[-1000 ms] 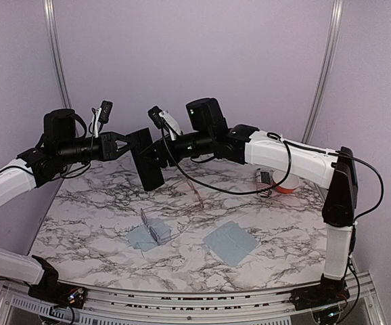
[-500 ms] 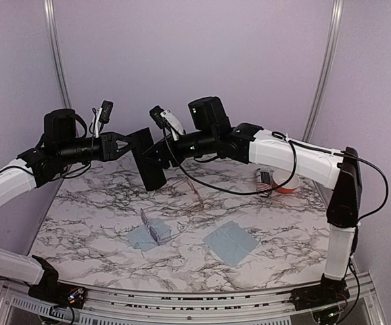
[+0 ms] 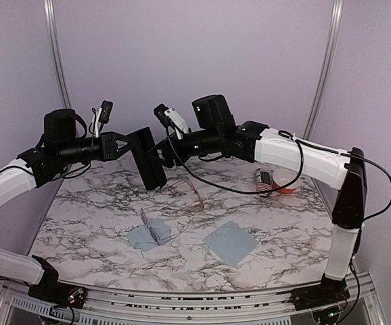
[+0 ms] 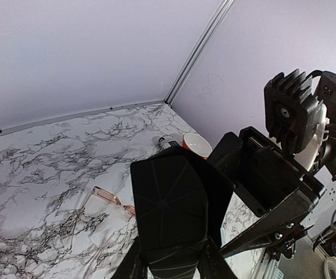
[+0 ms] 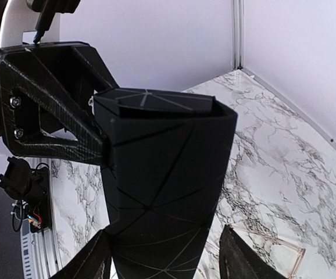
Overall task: Organize the sunglasses
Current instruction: Open the sunglasses case.
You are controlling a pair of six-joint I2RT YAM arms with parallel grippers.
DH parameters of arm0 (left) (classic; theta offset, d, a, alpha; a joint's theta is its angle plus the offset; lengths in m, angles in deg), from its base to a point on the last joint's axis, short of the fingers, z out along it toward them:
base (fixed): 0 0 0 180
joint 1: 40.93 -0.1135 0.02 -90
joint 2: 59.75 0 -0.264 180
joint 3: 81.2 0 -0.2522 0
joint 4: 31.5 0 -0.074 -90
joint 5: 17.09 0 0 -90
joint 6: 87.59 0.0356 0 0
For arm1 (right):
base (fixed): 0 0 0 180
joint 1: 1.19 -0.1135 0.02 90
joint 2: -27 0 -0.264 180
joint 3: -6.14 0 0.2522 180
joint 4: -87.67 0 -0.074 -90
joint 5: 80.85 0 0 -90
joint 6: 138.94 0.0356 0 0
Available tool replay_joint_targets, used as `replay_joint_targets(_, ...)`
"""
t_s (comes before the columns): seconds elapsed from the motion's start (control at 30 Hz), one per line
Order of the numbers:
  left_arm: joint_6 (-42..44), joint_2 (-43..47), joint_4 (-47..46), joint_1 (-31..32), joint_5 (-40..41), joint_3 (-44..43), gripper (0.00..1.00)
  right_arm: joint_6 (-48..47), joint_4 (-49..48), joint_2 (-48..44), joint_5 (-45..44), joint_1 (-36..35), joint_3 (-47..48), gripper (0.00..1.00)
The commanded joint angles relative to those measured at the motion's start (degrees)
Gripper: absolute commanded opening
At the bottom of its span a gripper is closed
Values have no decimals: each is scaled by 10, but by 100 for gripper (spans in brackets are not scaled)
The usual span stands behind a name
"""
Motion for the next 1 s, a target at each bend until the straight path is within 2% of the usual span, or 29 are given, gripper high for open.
replay_joint_targets(0.0,2,13,-17,3,-28,-18,16,-11,8,-27,-50,7,-8,61)
replay_joint_targets(0.97,0,8,-17,4,-28,-18,17,-23,13,-63,-116,7,-54,59)
